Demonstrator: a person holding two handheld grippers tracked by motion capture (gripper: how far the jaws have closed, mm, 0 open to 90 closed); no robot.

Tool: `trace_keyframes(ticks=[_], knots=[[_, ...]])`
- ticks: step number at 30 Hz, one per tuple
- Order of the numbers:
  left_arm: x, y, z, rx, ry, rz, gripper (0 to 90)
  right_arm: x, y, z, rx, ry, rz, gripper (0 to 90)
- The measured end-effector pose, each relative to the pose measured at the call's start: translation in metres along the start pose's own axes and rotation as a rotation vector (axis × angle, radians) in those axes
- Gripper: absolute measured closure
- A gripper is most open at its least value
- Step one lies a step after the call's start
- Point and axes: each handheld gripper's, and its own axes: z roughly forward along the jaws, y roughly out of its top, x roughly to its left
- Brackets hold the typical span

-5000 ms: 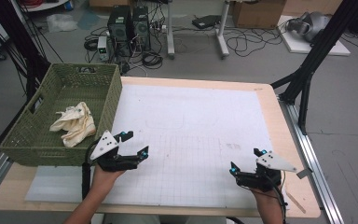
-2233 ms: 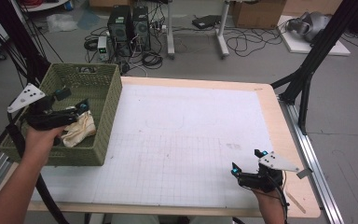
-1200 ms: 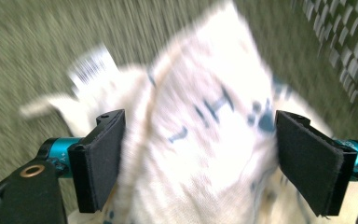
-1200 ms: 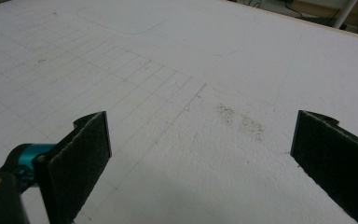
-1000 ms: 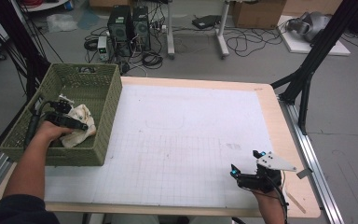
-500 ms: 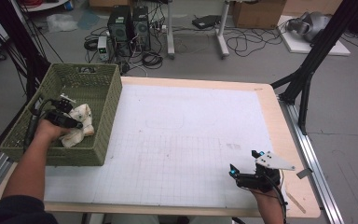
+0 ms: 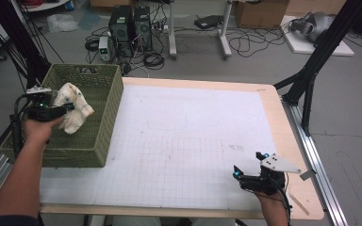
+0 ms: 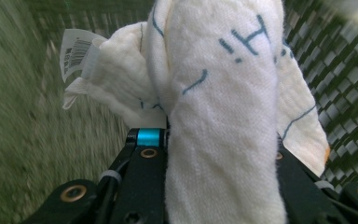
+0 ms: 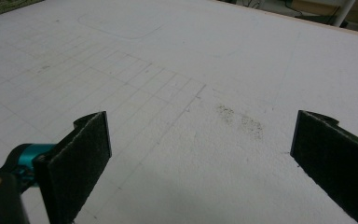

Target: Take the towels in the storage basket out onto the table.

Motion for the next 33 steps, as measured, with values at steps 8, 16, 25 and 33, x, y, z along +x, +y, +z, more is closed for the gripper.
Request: trace_keyframes(ticks=[8,16,25,33], knots=[[-0.018,0.02,-0.047,-0.269,-0.071,-0.009,75.8,0.003,0.001,-0.001,-0.005,0.003,-0.01,4.2],[-0.07,0.036,-0.058,-0.338,-0.212,0.076,75.8,0.005,0.003,-0.001,-0.009,0.004,-0.014,4.2],[-0.142,0.034,-0.035,-0.357,-0.384,0.164,75.7,0.003,0.004,-0.002,-0.017,-0.001,-0.01,4.2],[-0.194,0.021,-0.016,-0.354,-0.48,0.243,75.7,0.001,0.003,-0.003,-0.021,-0.005,-0.003,4.2]])
